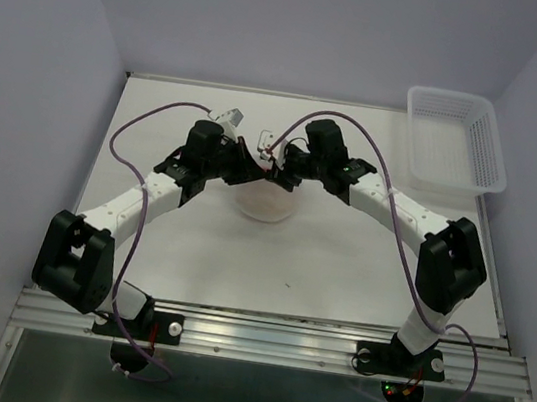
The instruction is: Place the bra in the laundry bag and zip it closed
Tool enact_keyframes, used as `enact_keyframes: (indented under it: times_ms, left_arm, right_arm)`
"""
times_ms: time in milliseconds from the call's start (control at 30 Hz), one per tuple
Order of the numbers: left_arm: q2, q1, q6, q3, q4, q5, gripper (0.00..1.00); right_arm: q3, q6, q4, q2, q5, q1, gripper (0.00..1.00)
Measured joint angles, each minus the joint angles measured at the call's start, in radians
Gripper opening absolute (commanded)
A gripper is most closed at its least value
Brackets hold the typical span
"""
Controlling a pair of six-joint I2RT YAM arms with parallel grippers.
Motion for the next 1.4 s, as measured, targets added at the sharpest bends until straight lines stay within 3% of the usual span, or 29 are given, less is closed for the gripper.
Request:
enact_keyframes:
  times_ms: [67,400,800,1067,1400]
  left_arm:
    - [0.000,0.001,0.002,0.000,0.001,-0.004,0.00]
    - [0.022,-0.010,0.003,0.000,0.004,0.006,0.00]
    - [0.046,0.006,-0.005,-0.007,0.013,-0.018,0.00]
    - [-0.003,0.144,-0.029,-0.110,0.029,0.022,0.00]
    - [-0.045,0.216,-0.039,-0.182,0.112,0.127,0.00]
  right_arm:
    - [0.008,-0.006,-0.008,0.006,0.006,0.001,0.43]
    - [0.023,-0.039,-0.012,0.022,0.026,0.001,0.08]
    - [-0.014,-0.119,-0.009,0.016,0.075,0.007,0.02]
    - [-0.106,-0.152,0.051,-0.043,0.100,0.006,0.01]
    - [-0.283,-0.082,0.260,-0.207,-0.040,-0.045,0.01]
